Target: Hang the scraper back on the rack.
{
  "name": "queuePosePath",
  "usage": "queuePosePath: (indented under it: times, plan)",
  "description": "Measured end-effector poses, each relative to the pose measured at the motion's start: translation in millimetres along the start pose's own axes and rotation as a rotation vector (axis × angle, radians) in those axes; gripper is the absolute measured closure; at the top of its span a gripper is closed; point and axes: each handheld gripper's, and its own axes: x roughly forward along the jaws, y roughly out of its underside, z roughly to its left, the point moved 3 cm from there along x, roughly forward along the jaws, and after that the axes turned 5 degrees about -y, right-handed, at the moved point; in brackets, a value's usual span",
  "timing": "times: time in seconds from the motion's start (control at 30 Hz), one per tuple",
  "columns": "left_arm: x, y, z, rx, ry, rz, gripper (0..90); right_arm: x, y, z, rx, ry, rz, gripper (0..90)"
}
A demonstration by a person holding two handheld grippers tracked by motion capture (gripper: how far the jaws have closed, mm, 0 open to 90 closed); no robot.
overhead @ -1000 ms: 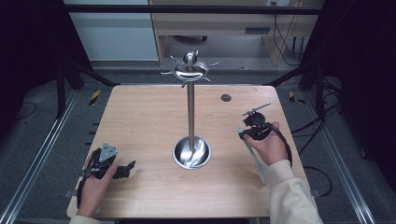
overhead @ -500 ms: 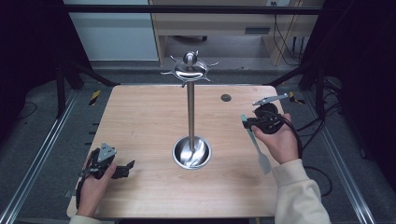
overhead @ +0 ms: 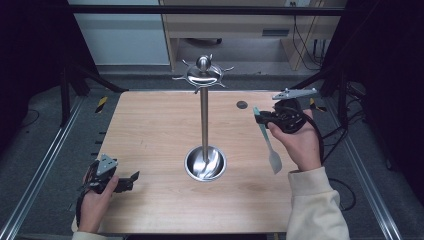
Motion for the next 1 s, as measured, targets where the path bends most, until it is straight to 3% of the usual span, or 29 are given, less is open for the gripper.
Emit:
queuePosePath:
  times: [0.1, 0.2, 0.5, 1.0]
  plan:
    - [-2.0, 1.3, 0.3, -0.004, -0.001, 0.003, 2.9, -1.8, -1.0, 2.0, 0.001, -0.009, -0.041, 74.5]
    - [-2.7, 1.2, 0.7, -0.009, -0.007, -0.003, 2.8, -2.9, -2.4, 3.8, -0.004, -0.009, -0.042, 74.5]
    - [-2.9, 0.2, 2.7, -0.003, -0.011, 0.0, 2.9, -21.2, -10.4, 11.7, -0.019, -0.026, -0.115, 74.5]
    - [0.6, -0.9, -5.8, 0.031, 0.0, 0.008, 2.8, -48.6, -43.9, 45.4, -0.1, -0.07, -0.287, 74.5]
